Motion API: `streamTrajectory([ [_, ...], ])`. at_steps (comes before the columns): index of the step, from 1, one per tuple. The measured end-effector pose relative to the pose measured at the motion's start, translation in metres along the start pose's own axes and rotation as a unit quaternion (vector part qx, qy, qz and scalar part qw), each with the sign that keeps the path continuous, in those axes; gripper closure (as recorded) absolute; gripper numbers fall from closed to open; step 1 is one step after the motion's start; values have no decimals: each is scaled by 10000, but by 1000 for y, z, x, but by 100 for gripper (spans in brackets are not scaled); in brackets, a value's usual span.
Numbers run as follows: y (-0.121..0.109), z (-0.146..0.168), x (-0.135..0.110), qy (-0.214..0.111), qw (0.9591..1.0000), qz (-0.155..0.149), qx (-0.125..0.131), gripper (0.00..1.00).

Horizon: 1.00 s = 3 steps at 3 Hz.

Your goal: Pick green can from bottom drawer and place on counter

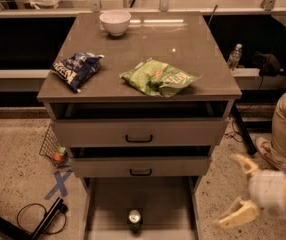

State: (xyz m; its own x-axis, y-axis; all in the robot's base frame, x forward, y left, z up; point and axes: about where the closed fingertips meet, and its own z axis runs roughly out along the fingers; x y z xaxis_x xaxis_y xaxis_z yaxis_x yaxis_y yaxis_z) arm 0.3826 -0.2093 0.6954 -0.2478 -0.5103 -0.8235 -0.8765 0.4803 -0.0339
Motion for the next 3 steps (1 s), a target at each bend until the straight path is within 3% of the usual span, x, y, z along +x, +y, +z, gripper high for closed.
streamTrajectory([
  [1,28,63,45,-225,9993,254,-140,0],
  [3,59,173,126,-727,9965,258,-325,0],
])
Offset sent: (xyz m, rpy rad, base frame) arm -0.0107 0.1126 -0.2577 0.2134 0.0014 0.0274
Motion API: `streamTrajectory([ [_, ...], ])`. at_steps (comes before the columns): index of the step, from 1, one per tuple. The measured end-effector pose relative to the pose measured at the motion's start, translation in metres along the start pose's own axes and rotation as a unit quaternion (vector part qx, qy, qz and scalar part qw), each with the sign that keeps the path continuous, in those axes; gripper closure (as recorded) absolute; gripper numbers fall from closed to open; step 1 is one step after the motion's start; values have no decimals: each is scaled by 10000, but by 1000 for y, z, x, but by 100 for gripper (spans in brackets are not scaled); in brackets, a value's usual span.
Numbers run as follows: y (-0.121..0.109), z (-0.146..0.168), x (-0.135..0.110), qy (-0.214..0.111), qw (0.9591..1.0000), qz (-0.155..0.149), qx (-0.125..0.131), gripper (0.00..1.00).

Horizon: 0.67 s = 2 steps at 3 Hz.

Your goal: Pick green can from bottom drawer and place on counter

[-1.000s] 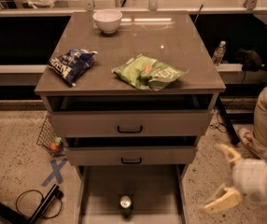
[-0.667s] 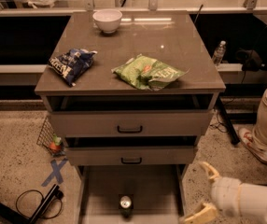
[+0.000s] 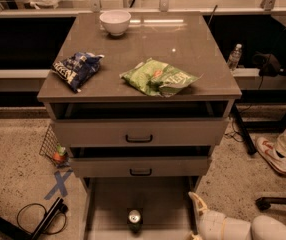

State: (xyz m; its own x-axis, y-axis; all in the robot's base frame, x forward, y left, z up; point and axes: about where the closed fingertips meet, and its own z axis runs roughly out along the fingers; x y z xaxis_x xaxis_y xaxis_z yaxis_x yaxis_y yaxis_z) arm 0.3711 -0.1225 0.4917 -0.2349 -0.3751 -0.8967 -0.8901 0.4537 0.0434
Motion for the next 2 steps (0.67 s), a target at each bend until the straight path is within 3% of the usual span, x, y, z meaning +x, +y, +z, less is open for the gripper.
streamTrajectory([
  [2,9,13,12,-128,9998,143,-107,0],
])
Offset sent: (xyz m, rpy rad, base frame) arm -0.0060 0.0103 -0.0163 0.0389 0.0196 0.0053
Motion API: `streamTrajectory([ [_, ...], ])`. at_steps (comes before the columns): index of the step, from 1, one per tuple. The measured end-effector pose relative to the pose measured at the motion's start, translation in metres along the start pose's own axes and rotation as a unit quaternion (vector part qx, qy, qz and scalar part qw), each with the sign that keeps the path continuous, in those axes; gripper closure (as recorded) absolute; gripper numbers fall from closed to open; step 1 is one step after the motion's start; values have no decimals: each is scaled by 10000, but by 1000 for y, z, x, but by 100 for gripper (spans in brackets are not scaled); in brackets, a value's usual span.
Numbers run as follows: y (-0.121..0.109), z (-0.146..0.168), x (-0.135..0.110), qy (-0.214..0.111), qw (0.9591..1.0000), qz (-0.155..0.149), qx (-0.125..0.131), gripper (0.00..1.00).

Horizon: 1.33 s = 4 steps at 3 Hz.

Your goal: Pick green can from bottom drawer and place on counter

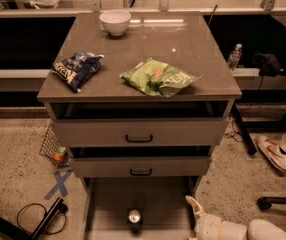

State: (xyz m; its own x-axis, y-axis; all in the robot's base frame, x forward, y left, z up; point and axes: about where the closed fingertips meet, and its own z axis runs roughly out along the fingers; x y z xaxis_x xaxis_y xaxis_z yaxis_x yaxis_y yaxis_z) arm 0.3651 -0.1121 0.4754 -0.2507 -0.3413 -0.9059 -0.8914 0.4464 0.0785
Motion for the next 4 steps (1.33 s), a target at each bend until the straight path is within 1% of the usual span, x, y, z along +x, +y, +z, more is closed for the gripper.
streamTrajectory([
  [1,1,18,7,122,9999,-8,13,0],
  [2,0,87,39,373,9987,-288,-199,0],
  [3,-12,160,72,360,9968,-545,-466,0],
  [4,-26,205,90,254,9961,-620,-582,0],
])
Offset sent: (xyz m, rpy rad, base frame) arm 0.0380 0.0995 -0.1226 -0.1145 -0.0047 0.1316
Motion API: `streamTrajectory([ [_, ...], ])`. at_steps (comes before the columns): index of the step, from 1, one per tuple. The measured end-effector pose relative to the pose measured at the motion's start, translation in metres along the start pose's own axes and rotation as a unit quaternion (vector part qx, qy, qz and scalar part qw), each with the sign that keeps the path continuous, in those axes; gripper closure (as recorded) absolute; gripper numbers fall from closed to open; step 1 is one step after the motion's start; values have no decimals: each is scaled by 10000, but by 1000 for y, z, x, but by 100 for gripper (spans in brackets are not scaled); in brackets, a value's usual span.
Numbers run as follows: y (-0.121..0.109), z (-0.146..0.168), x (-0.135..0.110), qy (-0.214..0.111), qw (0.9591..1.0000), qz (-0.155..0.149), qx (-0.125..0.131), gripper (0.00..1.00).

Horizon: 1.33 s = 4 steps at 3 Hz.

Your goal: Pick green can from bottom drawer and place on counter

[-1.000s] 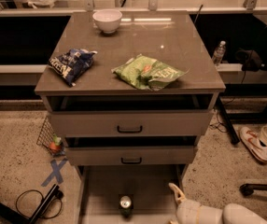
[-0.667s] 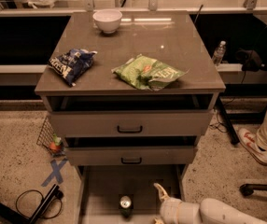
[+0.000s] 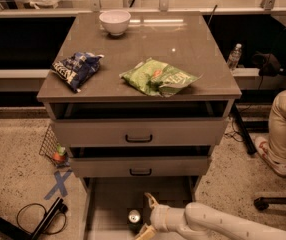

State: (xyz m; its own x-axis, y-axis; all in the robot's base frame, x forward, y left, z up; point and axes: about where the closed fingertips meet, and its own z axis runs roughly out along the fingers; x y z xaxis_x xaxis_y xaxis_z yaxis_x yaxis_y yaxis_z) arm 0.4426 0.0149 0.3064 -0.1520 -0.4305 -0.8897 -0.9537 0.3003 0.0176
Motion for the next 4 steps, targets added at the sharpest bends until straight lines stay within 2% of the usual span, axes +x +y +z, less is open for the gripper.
streamTrajectory([
  [1,-24,25,32,-422,9991,76,54,0],
  [2,-31,17,64,-780,9963,257,251,0],
  [3,-33,17,68,-834,9958,286,266,0],
  [4,-28,40,71,-699,9973,214,99,0],
])
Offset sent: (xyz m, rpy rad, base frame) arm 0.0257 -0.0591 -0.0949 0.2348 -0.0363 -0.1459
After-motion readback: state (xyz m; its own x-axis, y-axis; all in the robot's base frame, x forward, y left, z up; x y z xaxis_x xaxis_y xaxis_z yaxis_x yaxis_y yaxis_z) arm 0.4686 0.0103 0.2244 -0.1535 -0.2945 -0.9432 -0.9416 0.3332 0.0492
